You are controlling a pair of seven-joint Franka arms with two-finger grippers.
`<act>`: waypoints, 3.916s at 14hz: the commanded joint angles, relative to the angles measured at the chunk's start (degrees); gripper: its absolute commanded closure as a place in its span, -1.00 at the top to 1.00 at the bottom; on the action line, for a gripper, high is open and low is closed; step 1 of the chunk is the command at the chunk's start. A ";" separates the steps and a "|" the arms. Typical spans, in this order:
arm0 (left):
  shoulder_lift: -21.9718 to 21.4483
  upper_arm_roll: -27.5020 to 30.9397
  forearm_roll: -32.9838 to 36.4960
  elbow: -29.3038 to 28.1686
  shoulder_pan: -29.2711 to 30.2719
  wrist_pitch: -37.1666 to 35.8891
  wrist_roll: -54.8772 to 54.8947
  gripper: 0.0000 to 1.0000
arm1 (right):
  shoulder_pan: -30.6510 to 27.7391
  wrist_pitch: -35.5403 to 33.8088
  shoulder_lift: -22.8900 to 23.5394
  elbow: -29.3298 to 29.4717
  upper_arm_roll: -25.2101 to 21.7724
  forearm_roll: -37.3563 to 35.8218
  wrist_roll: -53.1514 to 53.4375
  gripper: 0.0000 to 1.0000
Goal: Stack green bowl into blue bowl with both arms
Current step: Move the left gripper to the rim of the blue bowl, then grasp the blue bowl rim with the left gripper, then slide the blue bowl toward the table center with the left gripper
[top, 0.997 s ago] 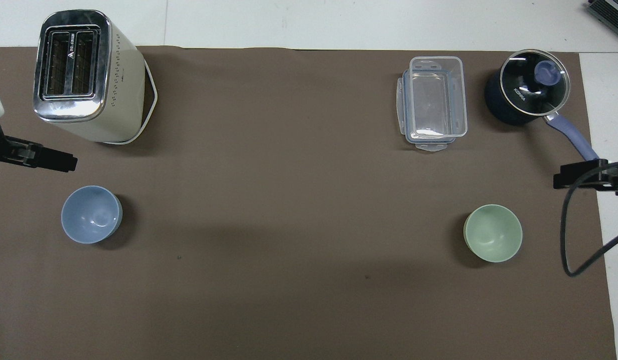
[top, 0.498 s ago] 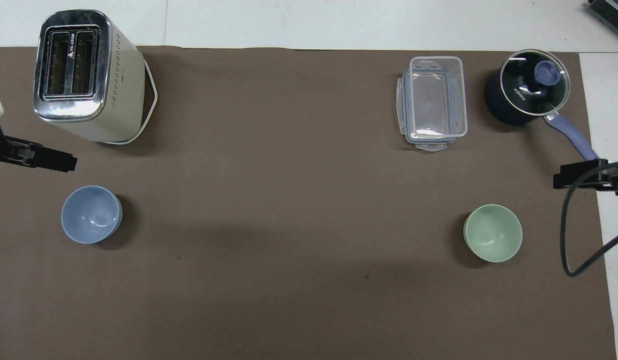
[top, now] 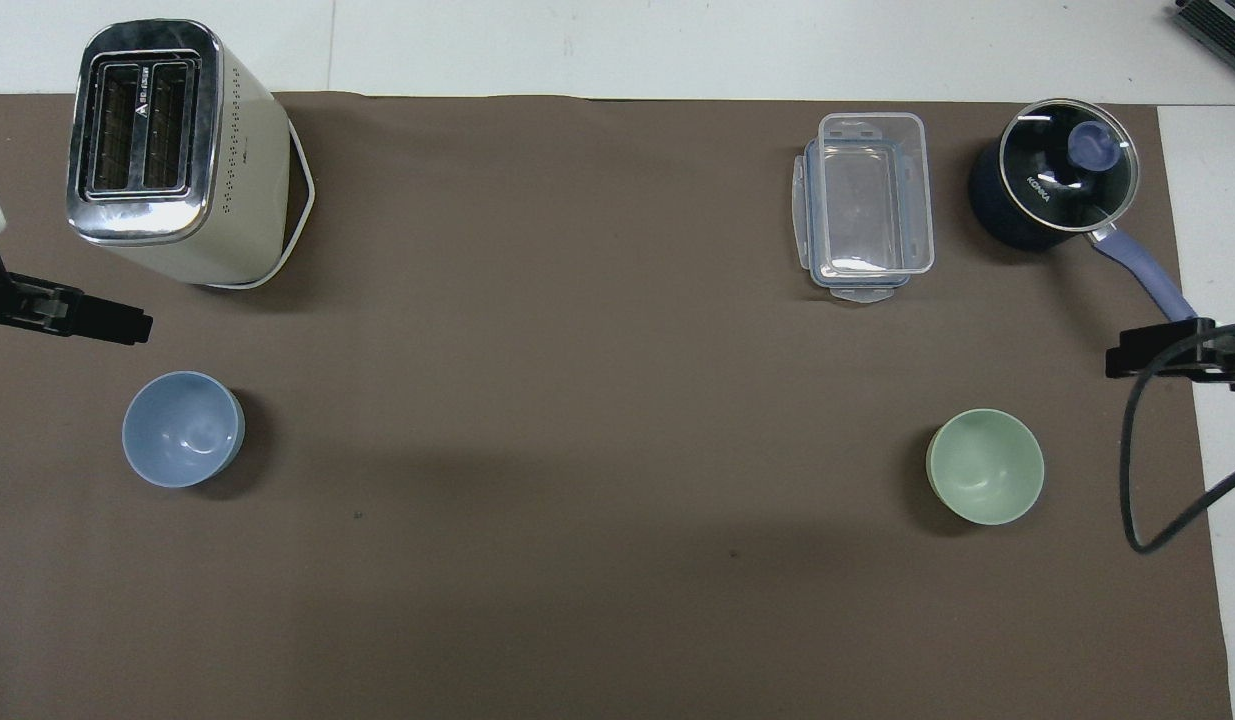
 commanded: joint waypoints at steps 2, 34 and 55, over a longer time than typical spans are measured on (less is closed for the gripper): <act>-1.31 0.52 0.53 -4.93 0.92 0.75 2.28 1.00 | -0.42 -0.22 -0.32 0.04 0.09 0.06 -1.11 1.00; 2.83 0.43 -8.79 -34.48 15.79 33.72 15.21 -1.00 | -0.42 -0.22 -0.32 0.04 0.01 0.06 -1.11 1.00; 5.18 -0.27 -8.79 -34.04 -34.39 47.06 -34.62 -1.00 | -0.42 -0.22 -0.32 0.04 0.09 0.14 -1.11 1.00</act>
